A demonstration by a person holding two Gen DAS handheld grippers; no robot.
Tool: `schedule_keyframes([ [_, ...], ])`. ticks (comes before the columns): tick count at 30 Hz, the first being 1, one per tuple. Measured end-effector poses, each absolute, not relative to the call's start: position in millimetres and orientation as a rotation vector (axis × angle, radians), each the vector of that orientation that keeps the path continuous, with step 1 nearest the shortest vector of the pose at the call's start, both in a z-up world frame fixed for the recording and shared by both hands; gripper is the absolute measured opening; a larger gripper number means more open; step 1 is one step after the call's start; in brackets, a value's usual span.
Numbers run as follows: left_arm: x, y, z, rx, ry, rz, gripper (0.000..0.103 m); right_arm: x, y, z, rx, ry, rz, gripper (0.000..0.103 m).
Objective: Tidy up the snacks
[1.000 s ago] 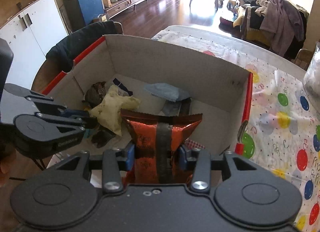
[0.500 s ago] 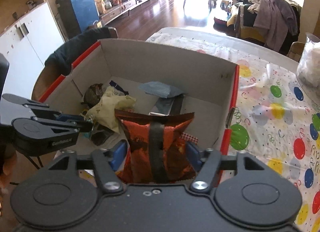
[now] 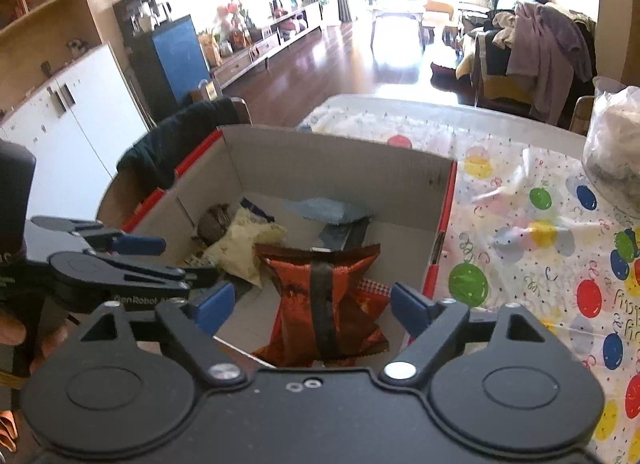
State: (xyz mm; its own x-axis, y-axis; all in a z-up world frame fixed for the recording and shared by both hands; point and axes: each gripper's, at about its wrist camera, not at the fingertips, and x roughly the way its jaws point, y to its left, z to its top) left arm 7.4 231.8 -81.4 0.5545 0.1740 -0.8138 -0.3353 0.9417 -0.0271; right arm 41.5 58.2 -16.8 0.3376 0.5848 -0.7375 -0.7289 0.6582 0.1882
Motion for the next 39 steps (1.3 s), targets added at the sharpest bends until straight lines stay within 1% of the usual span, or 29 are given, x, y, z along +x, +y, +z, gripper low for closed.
schedule_keyframes([
  [3,2.4,228.6,-72.8,-0.19,0.909,0.302,0.073,38.5,51.3,-7.7,-0.158,0.847,0.863,0.091],
  [4,0.3,226.8,-69.1,-0.192,0.899,0.305,0.074,37.5,48.5,-5.1,-0.149,0.837,0.862,0.096],
  [6,-3.2,224.1,-63.1,-0.195,0.881,0.296,0.075,36.0,43.1,0.1,-0.127,0.811,0.852,0.101],
  [8,-6.6,220.3,-56.6,-0.192,0.864,0.294,0.078,34.5,37.7,5.3,-0.111,0.791,0.857,0.101],
  [12,-13.7,211.0,-42.9,-0.186,0.822,0.29,0.081,28.9,28.5,14.2,-0.102,0.747,0.855,0.103],
  [14,-18.2,207.2,-36.5,-0.188,0.803,0.284,0.084,24.7,24.2,17.6,-0.111,0.72,0.85,0.103],
  [21,-28.9,191.9,-14.4,-0.181,0.731,0.258,0.085,14.3,6.3,25.7,-0.084,0.66,0.845,0.103],
  [22,-30.6,190.6,-11.9,-0.183,0.723,0.258,0.089,13.4,2.8,25.7,-0.074,0.654,0.841,0.103],
  [23,-31.6,189.3,-9.6,-0.187,0.719,0.258,0.098,12.9,-0.4,26.0,-0.061,0.652,0.837,0.103],
  [24,-32.8,188.3,-7.8,-0.194,0.712,0.258,0.102,12.9,-3.2,26.1,-0.047,0.653,0.834,0.103],
  [28,-36.2,179.4,-3.2,-0.177,0.701,0.266,0.103,13.0,-14.3,25.7,-0.01,0.662,0.83,0.103],
  [39,-41.6,161.2,7.9,-0.178,0.672,0.286,0.103,3.9,-31.7,26.8,-0.023,0.657,0.815,0.103],
])
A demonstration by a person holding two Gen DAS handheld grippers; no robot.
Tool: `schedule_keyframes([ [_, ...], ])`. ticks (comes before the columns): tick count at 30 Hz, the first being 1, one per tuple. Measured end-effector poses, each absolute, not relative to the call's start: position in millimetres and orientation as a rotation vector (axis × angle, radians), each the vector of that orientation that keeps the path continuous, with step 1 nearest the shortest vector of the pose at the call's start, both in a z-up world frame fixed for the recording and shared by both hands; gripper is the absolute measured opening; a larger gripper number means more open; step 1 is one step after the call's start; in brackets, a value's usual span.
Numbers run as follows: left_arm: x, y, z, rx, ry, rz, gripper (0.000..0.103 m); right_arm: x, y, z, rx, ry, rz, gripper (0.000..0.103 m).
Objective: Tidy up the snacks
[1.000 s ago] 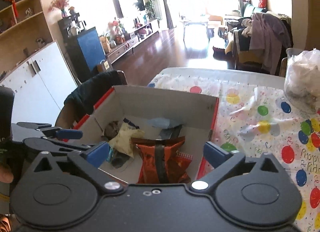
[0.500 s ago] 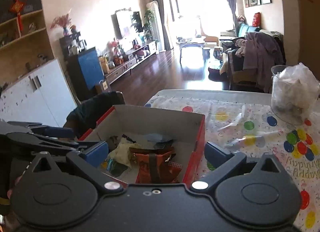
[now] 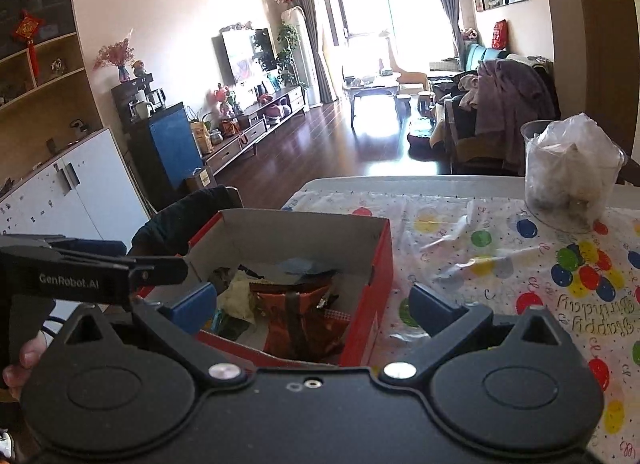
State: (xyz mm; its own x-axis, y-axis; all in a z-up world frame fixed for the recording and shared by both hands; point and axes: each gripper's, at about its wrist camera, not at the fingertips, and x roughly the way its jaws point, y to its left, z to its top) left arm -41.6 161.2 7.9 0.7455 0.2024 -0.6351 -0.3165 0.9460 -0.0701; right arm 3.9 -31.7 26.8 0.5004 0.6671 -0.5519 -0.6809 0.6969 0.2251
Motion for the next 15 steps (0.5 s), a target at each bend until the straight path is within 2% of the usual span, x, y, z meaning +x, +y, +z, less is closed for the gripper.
schedule_keyframes([
  [15,-41.3,146.0,7.8,-0.171,0.682,0.295,0.103,7.7,-42.4,23.9,-0.014,0.692,0.817,0.103],
])
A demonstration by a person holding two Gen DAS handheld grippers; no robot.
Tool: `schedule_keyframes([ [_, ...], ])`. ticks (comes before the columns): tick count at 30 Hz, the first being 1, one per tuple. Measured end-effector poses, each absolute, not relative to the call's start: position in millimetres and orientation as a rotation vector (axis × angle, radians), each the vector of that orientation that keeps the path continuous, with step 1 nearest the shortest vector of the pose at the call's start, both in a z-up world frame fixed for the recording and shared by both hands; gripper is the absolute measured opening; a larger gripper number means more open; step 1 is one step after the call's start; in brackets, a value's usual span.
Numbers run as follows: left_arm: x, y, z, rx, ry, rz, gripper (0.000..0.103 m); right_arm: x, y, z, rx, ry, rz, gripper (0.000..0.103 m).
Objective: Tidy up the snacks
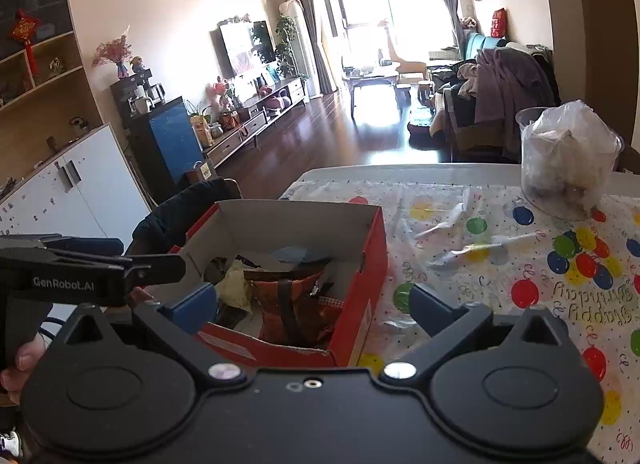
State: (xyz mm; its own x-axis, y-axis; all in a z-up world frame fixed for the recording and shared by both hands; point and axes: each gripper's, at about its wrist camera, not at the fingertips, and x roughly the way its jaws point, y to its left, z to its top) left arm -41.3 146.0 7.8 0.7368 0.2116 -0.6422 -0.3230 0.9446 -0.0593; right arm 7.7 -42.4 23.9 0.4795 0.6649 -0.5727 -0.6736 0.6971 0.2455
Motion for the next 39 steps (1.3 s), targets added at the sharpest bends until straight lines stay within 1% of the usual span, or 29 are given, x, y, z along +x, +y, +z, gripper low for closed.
schedule_keyframes([
  [39,-51.2,134.3,11.7,-0.2,0.675,0.285,0.103,14.5,-43.2,23.7,0.003,0.702,0.794,0.103],
])
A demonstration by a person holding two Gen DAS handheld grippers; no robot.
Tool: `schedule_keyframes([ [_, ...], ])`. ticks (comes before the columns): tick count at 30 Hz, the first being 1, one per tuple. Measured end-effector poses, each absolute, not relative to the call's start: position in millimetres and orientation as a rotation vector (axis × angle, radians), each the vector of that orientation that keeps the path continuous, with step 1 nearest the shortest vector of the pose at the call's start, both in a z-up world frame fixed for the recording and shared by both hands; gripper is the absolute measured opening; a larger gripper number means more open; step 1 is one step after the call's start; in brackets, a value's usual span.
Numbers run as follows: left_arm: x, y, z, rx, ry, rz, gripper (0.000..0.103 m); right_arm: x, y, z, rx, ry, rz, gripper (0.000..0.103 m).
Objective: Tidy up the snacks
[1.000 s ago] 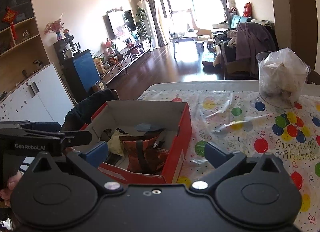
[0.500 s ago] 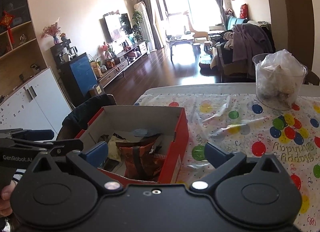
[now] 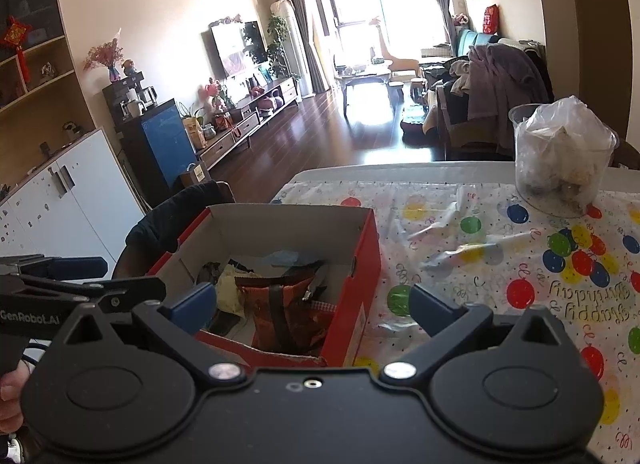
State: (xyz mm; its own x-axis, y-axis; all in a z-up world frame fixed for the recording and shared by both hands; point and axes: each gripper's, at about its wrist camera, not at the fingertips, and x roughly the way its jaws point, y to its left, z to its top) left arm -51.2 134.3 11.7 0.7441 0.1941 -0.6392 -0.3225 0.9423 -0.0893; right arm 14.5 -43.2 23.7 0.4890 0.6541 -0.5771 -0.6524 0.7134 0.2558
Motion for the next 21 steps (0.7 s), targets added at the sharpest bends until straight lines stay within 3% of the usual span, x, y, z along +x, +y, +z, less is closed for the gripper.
schedule_keyframes([
  [21,-46.0,128.6,2.6,-0.222,0.714,0.288,0.103,19.2,-59.7,14.6,0.009,0.731,0.76,0.103],
])
